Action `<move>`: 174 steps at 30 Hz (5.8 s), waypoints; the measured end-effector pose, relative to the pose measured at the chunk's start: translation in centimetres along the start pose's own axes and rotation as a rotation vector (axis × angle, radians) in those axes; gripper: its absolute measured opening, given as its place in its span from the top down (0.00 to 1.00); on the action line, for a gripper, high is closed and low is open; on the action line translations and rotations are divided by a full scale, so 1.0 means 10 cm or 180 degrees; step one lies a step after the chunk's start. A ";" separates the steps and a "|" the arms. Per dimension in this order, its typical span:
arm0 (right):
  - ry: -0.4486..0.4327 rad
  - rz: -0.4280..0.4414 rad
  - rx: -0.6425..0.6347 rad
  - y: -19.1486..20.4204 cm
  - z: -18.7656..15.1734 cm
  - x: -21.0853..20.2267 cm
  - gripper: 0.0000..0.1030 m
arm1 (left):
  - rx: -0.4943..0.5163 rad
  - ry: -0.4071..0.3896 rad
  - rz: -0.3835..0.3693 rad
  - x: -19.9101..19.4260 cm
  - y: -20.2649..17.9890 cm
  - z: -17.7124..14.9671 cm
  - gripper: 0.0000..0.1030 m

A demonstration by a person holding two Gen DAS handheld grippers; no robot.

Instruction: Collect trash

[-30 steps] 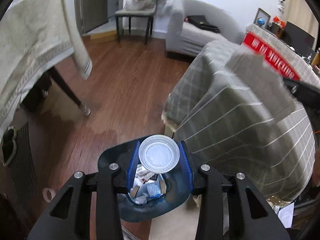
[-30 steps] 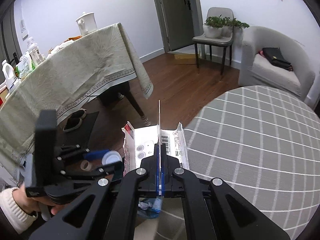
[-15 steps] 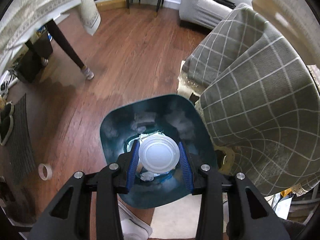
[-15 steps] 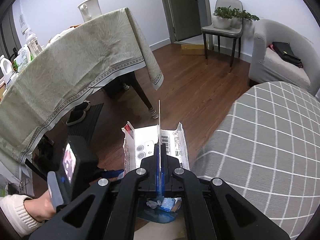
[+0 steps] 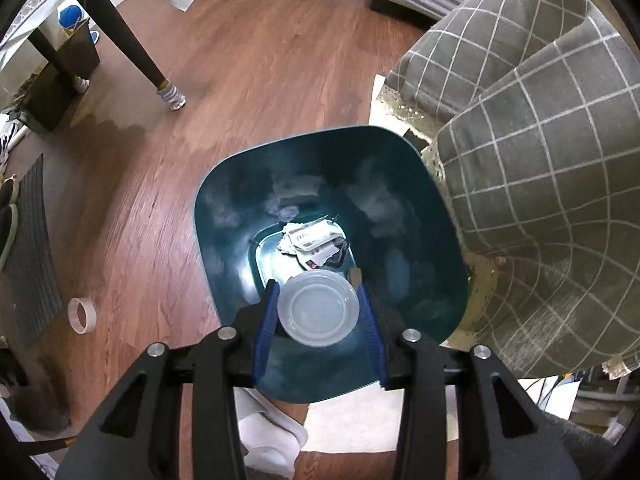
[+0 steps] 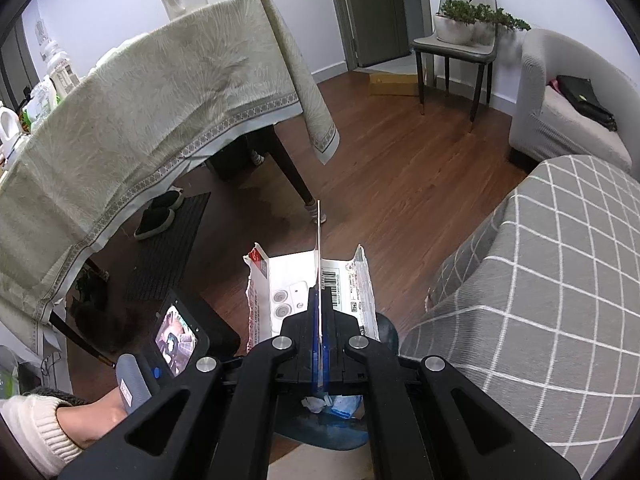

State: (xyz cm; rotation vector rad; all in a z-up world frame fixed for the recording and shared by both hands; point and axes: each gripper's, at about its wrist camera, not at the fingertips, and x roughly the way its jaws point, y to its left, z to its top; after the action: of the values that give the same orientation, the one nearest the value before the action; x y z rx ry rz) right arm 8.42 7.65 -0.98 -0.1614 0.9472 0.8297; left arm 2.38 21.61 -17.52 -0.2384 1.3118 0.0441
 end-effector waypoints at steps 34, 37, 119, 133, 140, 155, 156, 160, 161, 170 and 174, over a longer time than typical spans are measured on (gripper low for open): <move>0.1021 -0.0138 -0.0042 0.09 -0.69 1.20 0.99 | -0.0083 -0.1285 -0.0041 -1.71 0.06 0.17 0.66; 0.1067 -0.0151 -0.0060 0.09 -0.74 1.26 0.99 | -0.0053 -0.1388 -0.0054 -1.82 0.03 0.18 0.67; -0.1008 -0.1374 0.0433 -0.67 -1.93 -2.41 0.04 | 0.0193 -0.1985 0.0422 -2.16 -0.79 -1.07 0.05; -0.1025 -0.1375 0.0427 -0.64 -1.93 -2.41 0.04 | 0.0160 -0.1976 0.0404 -2.15 -0.76 -1.08 0.05; -0.1013 -0.1387 0.0416 -0.63 -1.93 -2.40 0.04 | 0.0163 -0.1969 0.0412 -2.14 -0.76 -1.09 0.05; -0.0959 -0.1413 0.0399 -0.62 -1.92 -2.38 0.03 | 0.0171 -0.1967 0.0416 -2.14 -0.77 -1.10 0.05; -0.0964 -0.1412 0.0398 -0.62 -1.92 -2.38 0.03 | 0.0172 -0.1968 0.0416 -2.14 -0.77 -1.10 0.05; -0.0979 -0.1412 0.0400 -0.62 -1.92 -2.38 0.04 | 0.0171 -0.1967 0.0416 -2.14 -0.77 -1.10 0.05; -0.0978 -0.1412 0.0400 -0.63 -1.92 -2.38 0.04 | 0.0170 -0.1968 0.0415 -2.14 -0.77 -1.10 0.05; -0.0977 -0.1413 0.0401 -0.63 -1.92 -2.38 0.04 | 0.0169 -0.1967 0.0416 -2.14 -0.77 -1.10 0.05; -0.0977 -0.1412 0.0402 -0.63 -1.92 -2.38 0.04 | 0.0170 -0.1966 0.0414 -2.14 -0.77 -1.10 0.05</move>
State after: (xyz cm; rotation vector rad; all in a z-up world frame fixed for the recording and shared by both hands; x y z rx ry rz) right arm -7.16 -18.90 4.51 -0.1237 0.6371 0.3691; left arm -12.30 14.16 1.56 -0.0803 0.7101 0.1786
